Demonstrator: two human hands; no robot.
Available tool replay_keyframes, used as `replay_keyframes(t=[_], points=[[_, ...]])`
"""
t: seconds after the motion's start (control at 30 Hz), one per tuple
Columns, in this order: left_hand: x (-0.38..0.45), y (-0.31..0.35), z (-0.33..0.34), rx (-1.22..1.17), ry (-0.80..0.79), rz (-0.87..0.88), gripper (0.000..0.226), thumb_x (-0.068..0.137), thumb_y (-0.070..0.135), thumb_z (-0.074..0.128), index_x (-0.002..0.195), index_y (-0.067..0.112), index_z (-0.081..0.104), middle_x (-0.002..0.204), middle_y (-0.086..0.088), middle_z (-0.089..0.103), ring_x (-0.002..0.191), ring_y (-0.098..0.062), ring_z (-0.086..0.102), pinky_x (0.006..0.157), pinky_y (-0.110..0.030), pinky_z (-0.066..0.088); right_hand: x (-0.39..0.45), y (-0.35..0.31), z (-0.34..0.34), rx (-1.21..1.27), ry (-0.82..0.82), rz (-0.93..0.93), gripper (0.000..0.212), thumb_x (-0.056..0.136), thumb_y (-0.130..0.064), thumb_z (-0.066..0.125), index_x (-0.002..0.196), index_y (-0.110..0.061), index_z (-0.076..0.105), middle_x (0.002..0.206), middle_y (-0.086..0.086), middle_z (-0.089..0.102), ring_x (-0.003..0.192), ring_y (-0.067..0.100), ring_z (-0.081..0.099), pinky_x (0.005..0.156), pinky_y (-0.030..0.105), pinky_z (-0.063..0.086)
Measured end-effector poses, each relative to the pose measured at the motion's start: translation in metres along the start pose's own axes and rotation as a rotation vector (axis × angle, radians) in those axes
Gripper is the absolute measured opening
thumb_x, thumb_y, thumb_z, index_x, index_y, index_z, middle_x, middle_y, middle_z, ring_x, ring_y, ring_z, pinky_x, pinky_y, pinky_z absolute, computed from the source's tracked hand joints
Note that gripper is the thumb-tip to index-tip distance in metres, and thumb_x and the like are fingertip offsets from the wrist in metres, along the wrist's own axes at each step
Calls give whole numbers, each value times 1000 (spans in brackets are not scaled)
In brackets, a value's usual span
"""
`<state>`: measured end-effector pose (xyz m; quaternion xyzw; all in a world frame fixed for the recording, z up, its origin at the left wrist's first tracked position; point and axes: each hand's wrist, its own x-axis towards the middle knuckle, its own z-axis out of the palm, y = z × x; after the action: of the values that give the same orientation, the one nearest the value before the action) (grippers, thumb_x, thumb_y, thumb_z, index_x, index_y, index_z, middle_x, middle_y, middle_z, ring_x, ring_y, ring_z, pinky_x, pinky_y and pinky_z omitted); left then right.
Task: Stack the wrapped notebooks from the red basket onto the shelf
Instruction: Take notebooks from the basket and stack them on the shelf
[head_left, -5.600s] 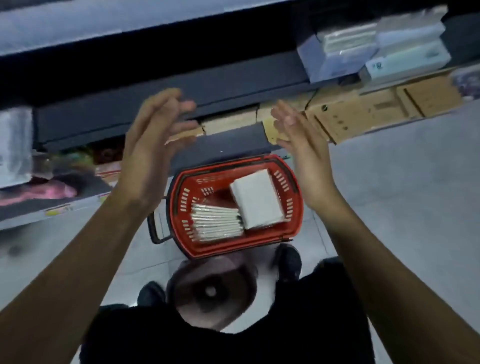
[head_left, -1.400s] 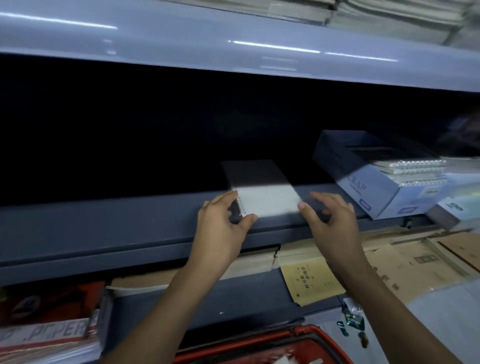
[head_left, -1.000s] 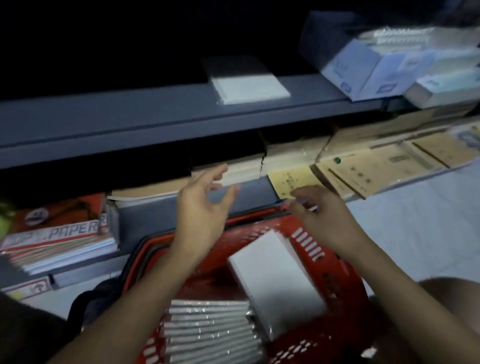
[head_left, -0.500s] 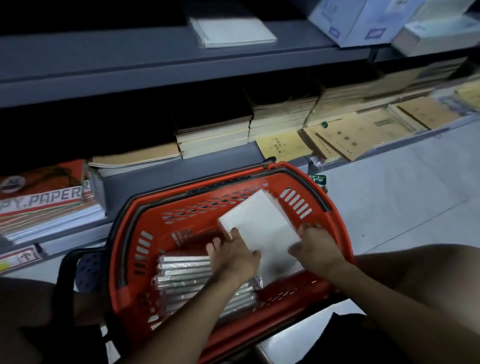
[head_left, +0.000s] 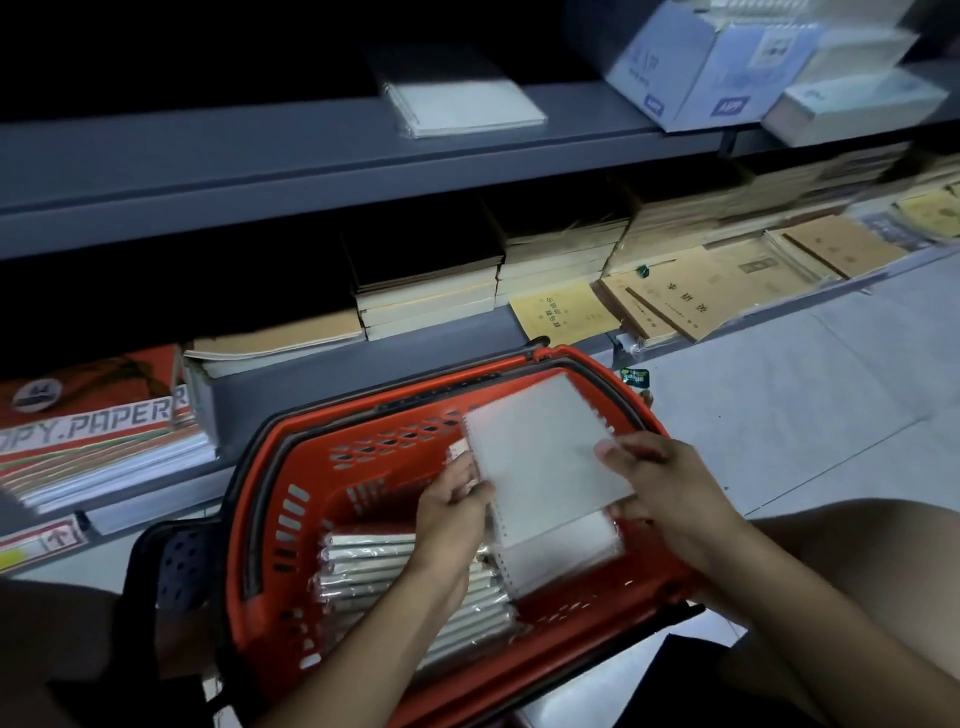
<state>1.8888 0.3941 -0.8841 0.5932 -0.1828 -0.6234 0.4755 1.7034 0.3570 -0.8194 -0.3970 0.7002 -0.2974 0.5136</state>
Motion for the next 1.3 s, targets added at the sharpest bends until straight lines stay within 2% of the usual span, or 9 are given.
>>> replay_keyframes(t=[0.13, 0.27, 0.37, 0.63, 0.8, 0.9, 1.03, 1.2, 1.3], points=[[-20, 38, -1, -178, -204, 54, 44, 93, 2, 61, 132, 22, 62, 120, 0, 72, 66, -8, 64, 50, -24, 50, -26, -32, -21, 267, 24, -45, 21, 94, -17, 66, 105, 0, 73, 106, 24, 72, 71, 29, 66, 59, 36, 52], [-38, 94, 2, -226, -454, 202, 59, 92, 0, 58, 144, 27, 47, 138, 13, 61, 101, -15, 67, 58, -28, 56, -44, -62, -27, 386, 51, -202, 28, 92, -17, 67, 120, -16, 70, 102, 14, 76, 80, 32, 66, 61, 38, 58], [-46, 132, 5, -270, -538, 303, 68, 86, -5, 63, 145, 22, 42, 147, 11, 53, 110, -23, 63, 61, -32, 60, -48, -86, -23, 409, 5, -299, 37, 91, -22, 68, 128, -21, 66, 107, 9, 76, 90, 29, 75, 70, 38, 61], [-63, 192, -5, -246, -363, 499, 59, 79, -3, 71, 134, 10, 54, 133, 1, 66, 88, -23, 75, 58, -36, 62, -42, -131, -9, 498, -325, -429, 57, 85, -4, 64, 139, -21, 55, 125, 6, 71, 103, 28, 73, 69, 34, 62], [-42, 214, 2, -26, -240, 547, 57, 79, 8, 69, 133, 21, 56, 103, 4, 79, 81, -19, 76, 75, -31, 61, -12, -156, 8, 472, -254, -462, 48, 84, -13, 68, 130, -26, 63, 119, 1, 74, 97, 26, 74, 69, 34, 61], [-18, 233, 2, 96, -190, 568, 54, 86, 9, 70, 136, 21, 53, 96, -1, 80, 94, -11, 75, 76, -14, 54, 22, -175, 17, 458, -154, -446, 47, 76, -21, 75, 122, -22, 66, 115, 6, 74, 100, 29, 71, 91, 46, 55], [15, 268, 4, 168, -151, 579, 59, 88, 16, 71, 142, 22, 49, 95, 1, 80, 96, -11, 74, 86, -21, 51, 66, -205, 30, 428, -220, -470, 29, 79, -26, 77, 107, -22, 73, 99, 14, 65, 89, 26, 53, 78, 40, 41], [63, 312, 16, 240, -99, 604, 65, 87, 23, 75, 145, 20, 46, 100, 7, 79, 97, 1, 71, 81, -12, 47, 118, -254, 40, 315, -133, -525, 28, 89, -24, 72, 116, -18, 68, 97, -3, 77, 74, 3, 63, 68, 26, 43], [92, 331, 21, 343, -25, 626, 70, 84, 28, 77, 146, 18, 45, 105, 0, 75, 96, -5, 71, 76, -9, 49, 147, -277, 47, 138, -58, -588, 35, 93, -34, 68, 124, -20, 66, 106, -8, 70, 93, 1, 61, 80, 22, 43]])
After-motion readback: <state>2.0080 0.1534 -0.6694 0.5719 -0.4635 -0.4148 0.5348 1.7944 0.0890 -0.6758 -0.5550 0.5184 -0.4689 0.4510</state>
